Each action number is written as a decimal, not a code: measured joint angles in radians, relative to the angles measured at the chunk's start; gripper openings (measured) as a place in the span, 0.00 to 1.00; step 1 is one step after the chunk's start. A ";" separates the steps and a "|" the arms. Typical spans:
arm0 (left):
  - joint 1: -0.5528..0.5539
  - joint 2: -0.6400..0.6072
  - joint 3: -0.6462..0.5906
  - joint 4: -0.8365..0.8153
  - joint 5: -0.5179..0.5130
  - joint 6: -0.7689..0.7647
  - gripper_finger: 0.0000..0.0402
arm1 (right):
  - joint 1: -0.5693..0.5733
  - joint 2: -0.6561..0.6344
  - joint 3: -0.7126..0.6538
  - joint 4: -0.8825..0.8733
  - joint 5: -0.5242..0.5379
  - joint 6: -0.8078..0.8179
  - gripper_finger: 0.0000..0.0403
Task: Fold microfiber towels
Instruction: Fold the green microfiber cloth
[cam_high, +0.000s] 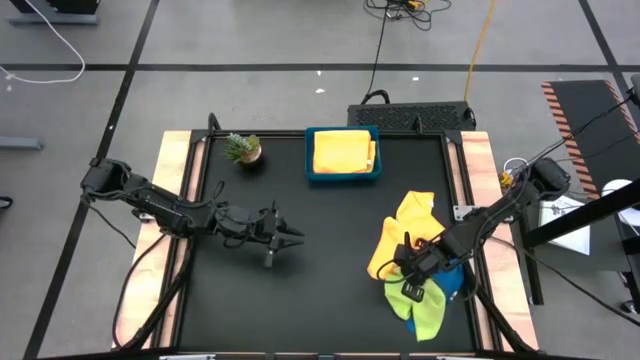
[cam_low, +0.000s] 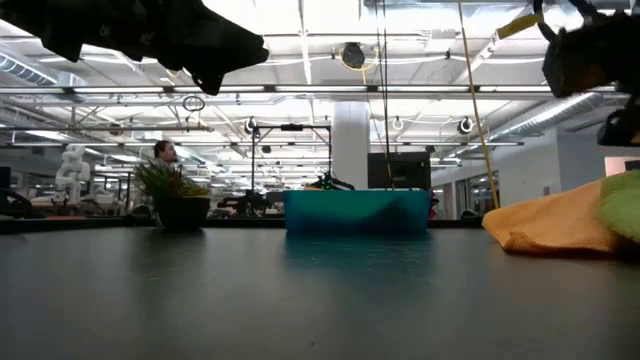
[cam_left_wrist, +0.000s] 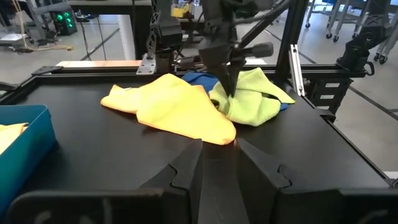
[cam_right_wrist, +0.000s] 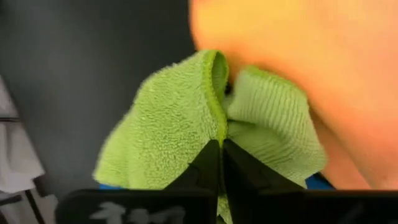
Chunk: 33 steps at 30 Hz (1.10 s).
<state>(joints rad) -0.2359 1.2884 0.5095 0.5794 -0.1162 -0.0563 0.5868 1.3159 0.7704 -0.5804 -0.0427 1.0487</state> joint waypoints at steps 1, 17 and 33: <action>0.000 0.000 0.000 0.000 0.000 0.000 0.23 | -0.003 -0.007 0.000 0.016 0.015 -0.009 0.02; 0.001 0.158 0.000 0.218 0.065 -0.001 0.23 | -0.180 -0.061 0.000 0.521 0.173 -0.469 0.00; 0.052 0.350 0.122 0.240 0.137 -0.071 0.59 | -0.213 -0.022 0.006 0.698 0.154 -0.891 0.00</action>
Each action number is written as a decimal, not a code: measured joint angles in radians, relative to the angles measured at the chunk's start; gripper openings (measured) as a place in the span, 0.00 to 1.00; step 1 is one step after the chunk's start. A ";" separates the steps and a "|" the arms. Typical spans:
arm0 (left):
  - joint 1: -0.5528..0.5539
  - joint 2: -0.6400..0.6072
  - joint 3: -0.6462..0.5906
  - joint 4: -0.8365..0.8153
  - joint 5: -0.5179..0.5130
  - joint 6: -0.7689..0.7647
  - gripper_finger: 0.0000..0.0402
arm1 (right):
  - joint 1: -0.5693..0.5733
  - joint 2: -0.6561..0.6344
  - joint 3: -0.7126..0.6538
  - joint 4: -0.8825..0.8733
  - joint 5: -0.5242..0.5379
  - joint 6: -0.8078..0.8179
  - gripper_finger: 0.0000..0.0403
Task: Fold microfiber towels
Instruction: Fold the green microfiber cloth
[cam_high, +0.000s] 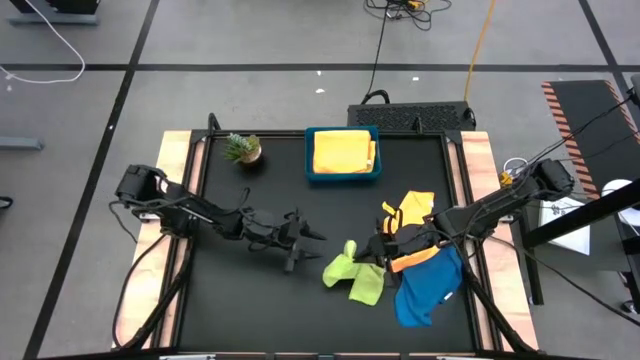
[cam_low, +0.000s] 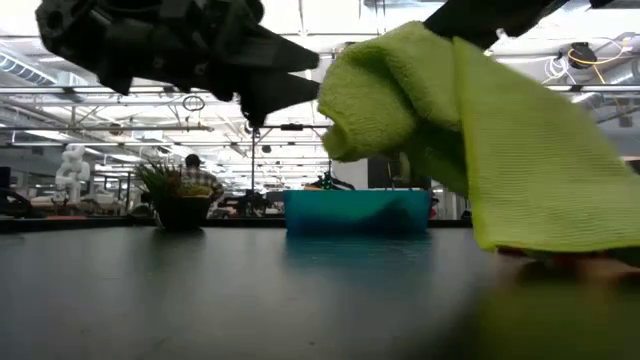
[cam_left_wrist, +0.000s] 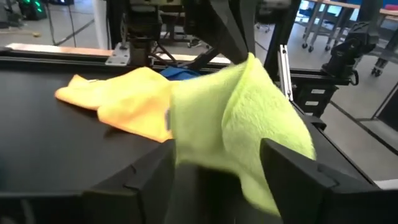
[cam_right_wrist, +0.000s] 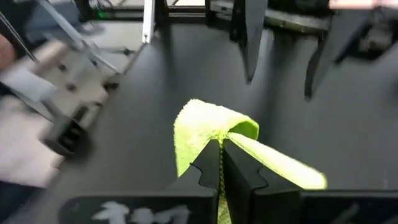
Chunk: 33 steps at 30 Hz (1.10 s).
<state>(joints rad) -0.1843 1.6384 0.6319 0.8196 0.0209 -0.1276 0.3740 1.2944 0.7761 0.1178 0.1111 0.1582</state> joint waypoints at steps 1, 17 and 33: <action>0.004 0.022 0.019 0.000 0.010 -0.007 0.61 | 0.001 0.010 0.000 0.003 0.019 -0.043 0.00; 0.065 0.111 0.116 -0.039 0.185 -0.012 0.66 | 0.001 0.136 0.000 0.081 0.076 -0.317 0.00; 0.041 0.111 0.116 0.014 0.368 0.046 0.66 | -0.001 0.144 0.000 0.189 0.177 -0.419 0.00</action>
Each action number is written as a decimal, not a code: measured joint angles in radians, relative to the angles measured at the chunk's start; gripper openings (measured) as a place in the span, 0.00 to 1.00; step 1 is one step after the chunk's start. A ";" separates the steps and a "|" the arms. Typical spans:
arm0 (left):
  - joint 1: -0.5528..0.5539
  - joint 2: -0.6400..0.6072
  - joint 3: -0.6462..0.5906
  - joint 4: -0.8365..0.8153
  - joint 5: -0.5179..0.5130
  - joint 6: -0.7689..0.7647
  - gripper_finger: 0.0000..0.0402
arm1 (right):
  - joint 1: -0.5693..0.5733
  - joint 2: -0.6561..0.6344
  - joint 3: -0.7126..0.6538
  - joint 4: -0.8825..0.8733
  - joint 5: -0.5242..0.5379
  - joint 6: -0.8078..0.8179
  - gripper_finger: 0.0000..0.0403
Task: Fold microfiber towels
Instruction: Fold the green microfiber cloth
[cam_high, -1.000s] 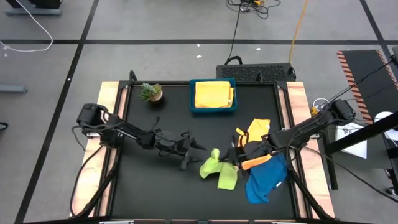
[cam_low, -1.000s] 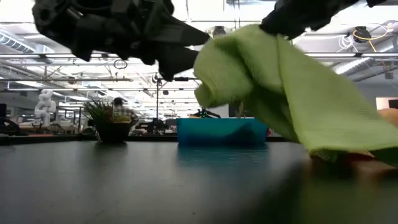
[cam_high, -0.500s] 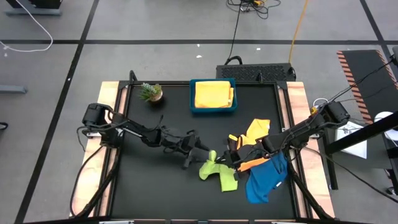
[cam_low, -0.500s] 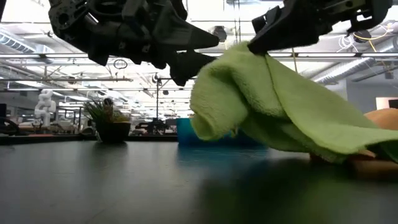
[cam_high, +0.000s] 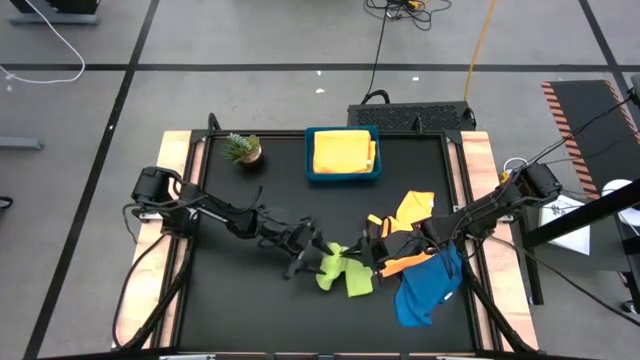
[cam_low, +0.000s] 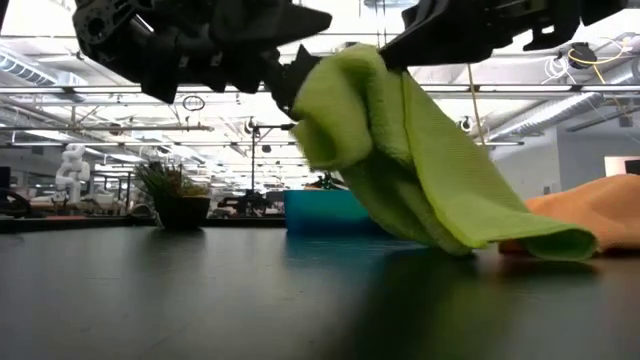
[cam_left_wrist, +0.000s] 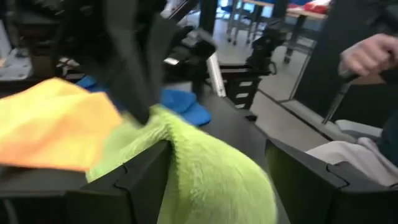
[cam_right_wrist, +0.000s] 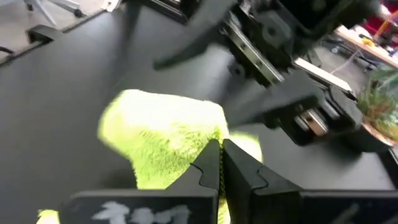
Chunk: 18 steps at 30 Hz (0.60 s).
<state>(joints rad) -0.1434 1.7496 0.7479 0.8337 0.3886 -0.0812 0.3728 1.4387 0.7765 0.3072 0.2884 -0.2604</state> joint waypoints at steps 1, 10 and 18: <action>-0.002 0.000 0.000 0.007 0.005 0.003 0.66 | 0.000 0.000 0.000 -0.005 0.001 0.005 0.00; -0.006 0.000 0.000 0.009 0.008 0.015 0.66 | 0.000 0.000 0.000 -0.021 0.027 0.035 0.00; -0.016 0.000 0.000 -0.051 0.008 0.017 0.58 | -0.001 0.000 0.000 -0.020 0.071 0.037 0.00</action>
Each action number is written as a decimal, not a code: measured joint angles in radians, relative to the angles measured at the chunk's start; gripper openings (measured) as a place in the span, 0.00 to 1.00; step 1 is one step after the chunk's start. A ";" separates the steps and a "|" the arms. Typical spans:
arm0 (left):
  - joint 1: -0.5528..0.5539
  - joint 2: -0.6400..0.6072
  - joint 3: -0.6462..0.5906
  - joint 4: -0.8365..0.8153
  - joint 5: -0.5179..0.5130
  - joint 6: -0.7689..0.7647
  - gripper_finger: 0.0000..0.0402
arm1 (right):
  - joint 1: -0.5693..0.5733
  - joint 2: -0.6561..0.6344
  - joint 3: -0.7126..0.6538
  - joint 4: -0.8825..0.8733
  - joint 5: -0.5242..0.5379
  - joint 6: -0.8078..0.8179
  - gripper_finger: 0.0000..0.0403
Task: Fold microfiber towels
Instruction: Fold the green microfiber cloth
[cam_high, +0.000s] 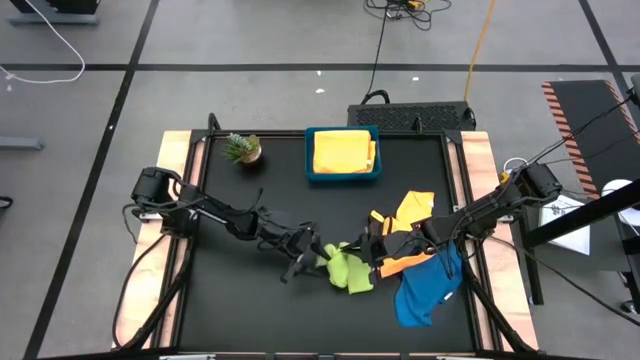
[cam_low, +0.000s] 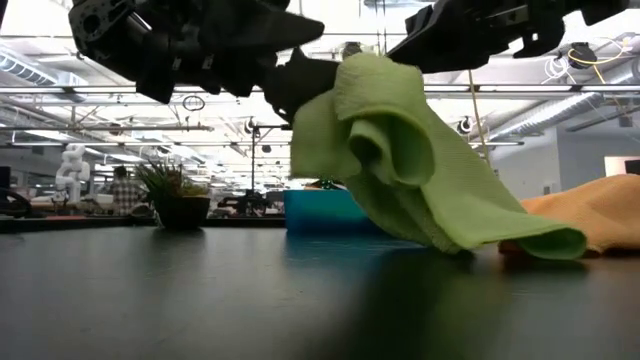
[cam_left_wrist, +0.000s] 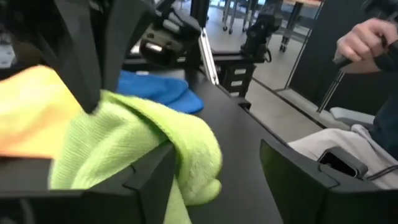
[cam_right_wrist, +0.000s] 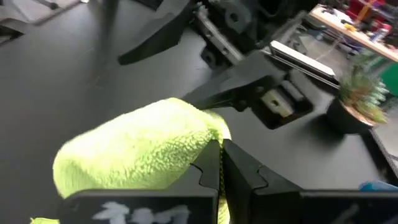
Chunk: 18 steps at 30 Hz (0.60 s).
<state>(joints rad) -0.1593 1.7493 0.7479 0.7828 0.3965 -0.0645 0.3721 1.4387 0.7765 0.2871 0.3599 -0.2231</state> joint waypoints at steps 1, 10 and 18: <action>0.000 0.000 0.000 -0.007 0.000 0.000 0.55 | 0.000 0.000 0.000 0.000 0.009 0.000 0.00; 0.001 0.000 0.000 -0.020 -0.001 -0.010 0.27 | 0.000 -0.001 0.000 0.052 0.010 -0.001 0.00; 0.001 -0.001 0.000 -0.065 -0.005 -0.019 0.13 | 0.000 -0.001 0.000 0.068 0.013 -0.001 0.00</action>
<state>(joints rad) -0.1585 1.7485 0.7479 0.7175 0.3920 -0.0837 0.3721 1.4380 0.7765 0.3553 0.3725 -0.2243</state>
